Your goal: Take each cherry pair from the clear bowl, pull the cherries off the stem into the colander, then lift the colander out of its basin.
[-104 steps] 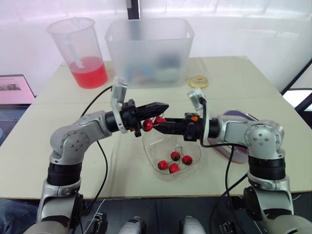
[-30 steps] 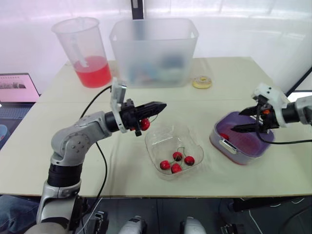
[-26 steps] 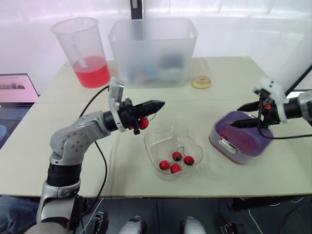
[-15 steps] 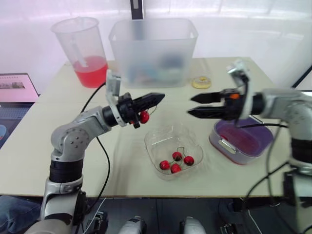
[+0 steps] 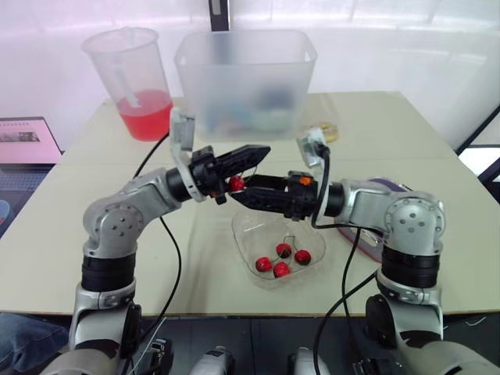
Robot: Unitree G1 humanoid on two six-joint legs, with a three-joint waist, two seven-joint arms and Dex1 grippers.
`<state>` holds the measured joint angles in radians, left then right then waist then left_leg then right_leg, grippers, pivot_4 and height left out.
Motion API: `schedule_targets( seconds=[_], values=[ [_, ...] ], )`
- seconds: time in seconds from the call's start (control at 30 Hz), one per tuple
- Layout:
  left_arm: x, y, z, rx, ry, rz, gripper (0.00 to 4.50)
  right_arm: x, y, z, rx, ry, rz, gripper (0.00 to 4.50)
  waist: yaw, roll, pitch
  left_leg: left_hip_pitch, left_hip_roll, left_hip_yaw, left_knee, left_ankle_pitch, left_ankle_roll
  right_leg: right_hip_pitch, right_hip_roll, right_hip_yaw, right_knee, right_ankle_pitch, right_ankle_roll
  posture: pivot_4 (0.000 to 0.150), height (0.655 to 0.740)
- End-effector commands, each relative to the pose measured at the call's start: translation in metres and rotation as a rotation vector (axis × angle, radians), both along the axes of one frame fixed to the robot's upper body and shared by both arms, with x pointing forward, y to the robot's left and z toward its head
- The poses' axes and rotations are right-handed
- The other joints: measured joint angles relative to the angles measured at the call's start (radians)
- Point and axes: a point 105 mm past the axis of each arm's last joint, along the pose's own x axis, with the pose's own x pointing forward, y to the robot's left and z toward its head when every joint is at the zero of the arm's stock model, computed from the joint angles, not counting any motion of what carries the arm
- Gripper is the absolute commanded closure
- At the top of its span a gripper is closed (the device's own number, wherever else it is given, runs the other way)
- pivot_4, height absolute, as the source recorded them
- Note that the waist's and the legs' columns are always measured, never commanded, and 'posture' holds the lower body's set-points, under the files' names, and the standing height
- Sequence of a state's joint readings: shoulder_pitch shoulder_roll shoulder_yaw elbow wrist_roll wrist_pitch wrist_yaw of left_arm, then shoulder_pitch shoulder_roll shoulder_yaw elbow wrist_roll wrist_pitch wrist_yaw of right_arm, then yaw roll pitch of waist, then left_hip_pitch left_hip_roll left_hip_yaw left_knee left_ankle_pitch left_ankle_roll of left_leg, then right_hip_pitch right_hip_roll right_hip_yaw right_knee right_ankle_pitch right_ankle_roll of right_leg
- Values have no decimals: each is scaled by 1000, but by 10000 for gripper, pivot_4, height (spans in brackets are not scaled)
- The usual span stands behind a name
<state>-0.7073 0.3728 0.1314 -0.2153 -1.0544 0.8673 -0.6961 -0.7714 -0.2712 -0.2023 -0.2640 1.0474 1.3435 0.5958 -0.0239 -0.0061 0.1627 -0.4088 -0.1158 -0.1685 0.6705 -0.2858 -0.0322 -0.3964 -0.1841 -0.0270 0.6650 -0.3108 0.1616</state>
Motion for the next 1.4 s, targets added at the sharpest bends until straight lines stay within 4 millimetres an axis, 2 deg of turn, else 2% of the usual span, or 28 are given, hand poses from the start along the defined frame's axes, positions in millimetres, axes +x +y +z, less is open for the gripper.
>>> schedule_targets(
  seconds=[0.03, 0.07, 0.17, 0.23, 0.63, 0.7, 0.83, 1.1, 1.27, 1.4],
  values=[
    [-7, -1, 7, -9, -36, -21, 45000, -6, 6, 9, 34, -34, 32, 470, 0, 0, 0, 0, 0, 0, 0, 0, 0, 0, 0, 0, 0, 0, 0, 1500, 7400],
    [-7, -2, 7, -8, -36, -22, 45000, -5, 7, 9, 35, -31, 31, 470, 0, 0, 0, 0, 0, 0, 0, 0, 0, 0, 0, 0, 0, 0, 0, 1500, 7400],
    [-7, -2, 6, -7, -36, -23, 45000, -3, 6, 7, 30, -22, 20, 8195, 0, 0, 0, 0, 0, 0, 0, 0, 0, 0, 0, 0, 0, 0, 0, 1500, 7400],
    [-7, -2, 6, -5, -37, -23, 45000, -3, 7, 5, 24, -21, 21, 16805, 0, 0, 0, 0, 0, 0, 0, 0, 0, 0, 0, 0, 0, 0, 0, 1500, 7400],
    [-8, -4, 1, 19, -36, -33, 45000, -2, 9, 0, 27, -9, 17, 16805, 0, 0, 0, 0, 0, 0, 0, 0, 0, 0, 0, 0, 0, 0, 0, 1500, 7400],
    [-8, -4, 1, 19, -38, -33, 45000, -1, 9, 0, 26, -7, 14, 21533, 0, 0, 0, 0, 0, 0, 0, 0, 0, 0, 0, 0, 0, 0, 0, 1500, 7400],
    [-8, -5, 1, 20, -40, -34, 45000, 0, 10, -2, 14, -11, 11, 37907, -2, 0, 0, 0, 0, 0, 0, 0, 0, 0, 0, 0, 0, 0, 0, 1500, 7400],
    [-6, -4, 1, 19, -43, -25, 45000, 0, 9, -11, -31, 2, 7, 37907, -3, 0, 0, 0, 0, 0, 0, 0, 0, 0, 0, 0, 0, 0, 0, 1500, 7400],
    [-2, -3, 4, 8, -55, -8, 45000, -8, 3, -37, -169, 41, 40, 37907, 2, 0, 0, 0, 0, 0, 0, 0, 0, 0, 0, 0, 0, 0, 0, 1500, 7400],
    [-1, -3, 5, -3, -61, 1, 45000, -12, -4, -43, -211, 39, 45, 37907, 2, 0, 0, 0, 0, 1, -1, 0, 0, 0, 0, 0, 0, 0, 0, 1500, 7400]
  ],
)
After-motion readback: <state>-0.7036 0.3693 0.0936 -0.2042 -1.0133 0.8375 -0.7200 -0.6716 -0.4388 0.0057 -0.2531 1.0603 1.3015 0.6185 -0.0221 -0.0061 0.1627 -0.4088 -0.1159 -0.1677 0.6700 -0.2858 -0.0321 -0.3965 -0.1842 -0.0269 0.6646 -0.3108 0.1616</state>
